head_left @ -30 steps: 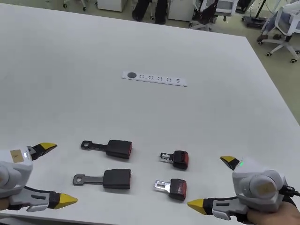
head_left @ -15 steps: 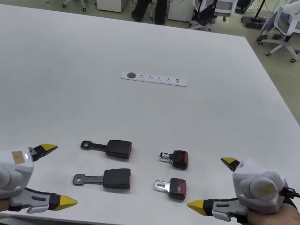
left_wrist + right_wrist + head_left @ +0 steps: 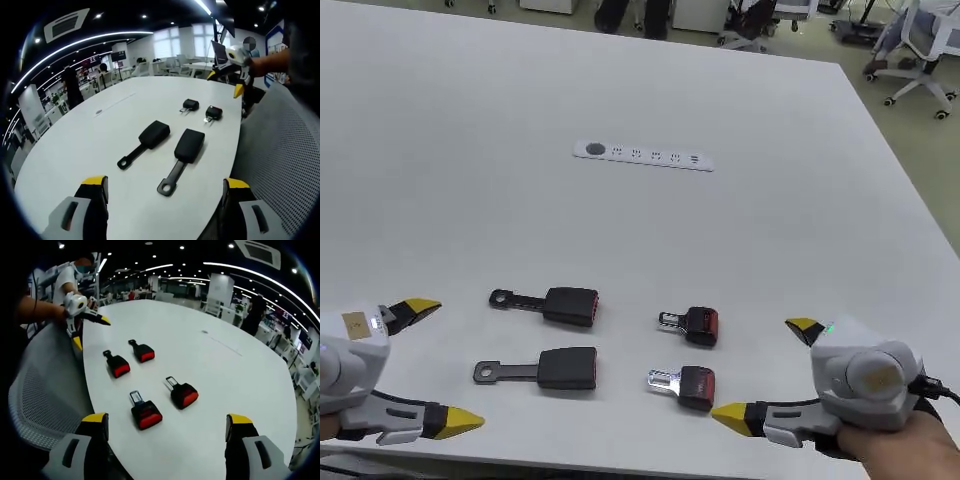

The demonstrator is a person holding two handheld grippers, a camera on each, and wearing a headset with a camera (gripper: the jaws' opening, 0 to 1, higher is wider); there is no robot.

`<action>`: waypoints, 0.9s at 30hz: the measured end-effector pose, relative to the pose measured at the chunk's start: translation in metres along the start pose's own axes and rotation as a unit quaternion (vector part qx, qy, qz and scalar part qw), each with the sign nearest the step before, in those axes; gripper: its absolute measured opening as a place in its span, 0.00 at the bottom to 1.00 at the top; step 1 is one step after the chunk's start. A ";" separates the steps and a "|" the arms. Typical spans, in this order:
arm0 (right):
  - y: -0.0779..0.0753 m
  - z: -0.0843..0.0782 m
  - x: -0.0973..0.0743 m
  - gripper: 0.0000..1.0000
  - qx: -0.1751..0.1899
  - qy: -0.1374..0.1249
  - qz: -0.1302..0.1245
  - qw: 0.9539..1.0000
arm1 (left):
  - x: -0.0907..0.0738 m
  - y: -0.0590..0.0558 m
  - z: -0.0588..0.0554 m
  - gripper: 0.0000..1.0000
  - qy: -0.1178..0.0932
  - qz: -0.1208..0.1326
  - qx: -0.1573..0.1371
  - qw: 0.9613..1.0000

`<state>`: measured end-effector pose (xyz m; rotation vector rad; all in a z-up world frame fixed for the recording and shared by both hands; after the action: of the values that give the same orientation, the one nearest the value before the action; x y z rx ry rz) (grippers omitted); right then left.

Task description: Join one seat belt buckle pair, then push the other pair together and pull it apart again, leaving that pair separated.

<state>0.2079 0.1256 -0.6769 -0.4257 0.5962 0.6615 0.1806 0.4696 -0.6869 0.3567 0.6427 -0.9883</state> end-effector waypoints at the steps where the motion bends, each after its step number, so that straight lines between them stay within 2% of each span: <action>1: 0.000 0.000 0.000 0.99 -0.001 0.000 0.000 1.000 | 0.000 0.001 -0.001 0.96 0.000 0.000 0.000 1.000; 10: -0.002 0.001 0.004 0.98 -0.007 0.000 0.004 1.000 | -0.001 0.007 -0.005 0.96 0.000 0.004 -0.010 1.000; 15: -0.002 0.001 0.007 0.99 -0.009 0.000 0.004 1.000 | 0.001 0.004 -0.004 0.95 0.002 -0.002 -0.011 1.000; 17: -0.001 0.001 0.007 0.99 -0.012 -0.001 0.006 1.000 | 0.001 0.002 -0.001 0.95 -0.009 -0.008 -0.017 1.000; 19: 0.002 0.002 0.008 0.99 -0.017 0.001 0.013 1.000 | 0.002 -0.002 -0.005 0.93 0.007 -0.013 -0.012 1.000; 23: 0.001 0.005 0.011 0.98 -0.034 0.000 0.018 0.999 | 0.001 -0.003 -0.002 0.93 0.002 -0.017 -0.013 1.000; 26: 0.000 0.003 0.013 0.92 -0.039 0.008 0.023 0.999 | 0.001 -0.002 -0.006 0.87 0.015 -0.019 -0.016 1.000; 27: -0.001 0.004 0.013 0.93 -0.043 0.004 0.022 0.999 | 0.001 0.000 -0.006 0.85 0.014 -0.021 -0.017 1.000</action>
<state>0.2188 0.1333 -0.6819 -0.4964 0.5884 0.7284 0.1785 0.4723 -0.6920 0.3283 0.6929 -1.0129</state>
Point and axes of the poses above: the centre of the closed fingertips' face, and the gripper's own axes: x roughly forward along the fingers, y roughly to its left, z roughly out of its top, the point moved 3 cm from there along -x, roughly backward along the fingers, and after that the axes turned 9 degrees about -z, right-handed, at the moved point
